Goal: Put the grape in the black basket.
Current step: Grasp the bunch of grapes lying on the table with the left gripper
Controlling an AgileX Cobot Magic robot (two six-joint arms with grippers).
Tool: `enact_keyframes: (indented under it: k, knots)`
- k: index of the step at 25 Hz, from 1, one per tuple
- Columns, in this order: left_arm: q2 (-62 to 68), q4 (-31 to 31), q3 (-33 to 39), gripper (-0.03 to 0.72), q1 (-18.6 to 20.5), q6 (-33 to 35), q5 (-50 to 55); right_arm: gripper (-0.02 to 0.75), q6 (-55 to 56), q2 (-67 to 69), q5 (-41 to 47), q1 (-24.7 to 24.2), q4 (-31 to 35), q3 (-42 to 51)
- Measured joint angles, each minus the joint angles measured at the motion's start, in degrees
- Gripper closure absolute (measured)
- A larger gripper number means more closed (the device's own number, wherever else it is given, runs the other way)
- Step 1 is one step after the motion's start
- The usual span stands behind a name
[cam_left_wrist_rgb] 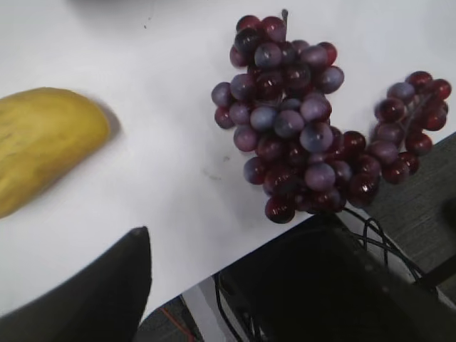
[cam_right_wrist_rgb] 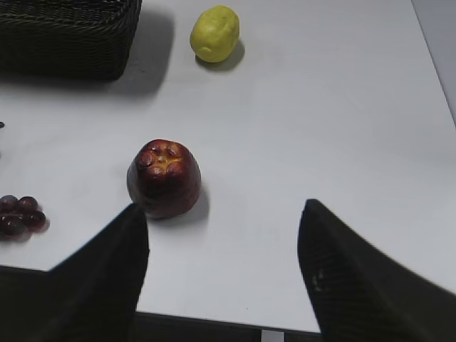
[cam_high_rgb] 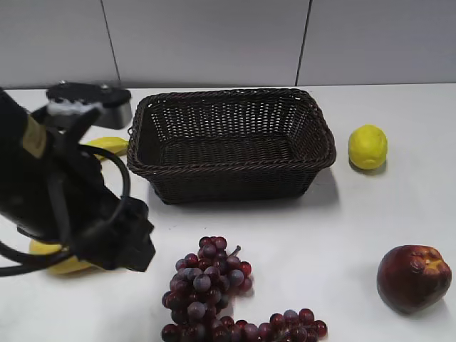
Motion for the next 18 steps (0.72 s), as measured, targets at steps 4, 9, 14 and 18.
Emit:
enact_keyframes:
  k: [4, 9, 14, 18]
  knots:
    - [5.89, 0.36, -0.12, 0.122, -4.09, -3.2, -1.12, 0.239, 0.0, 0.0, 0.0, 0.0, 0.0, 0.0]
    - [11.66, -0.93, -0.2, 0.061, -5.07, -3.45, -4.17, 0.239, 0.0, 0.0, 0.0, 0.0, 0.0, 0.0]
    - [14.24, -4.52, -2.96, 0.038, -5.07, -3.4, -5.83, 0.239, 0.0, 0.0, 0.0, 0.0, 0.0, 0.0]
    - [17.14, -5.6, -4.73, 0.036, -5.07, -3.34, -5.6, 0.239, 0.0, 0.0, 0.0, 0.0, 0.0, 0.0]
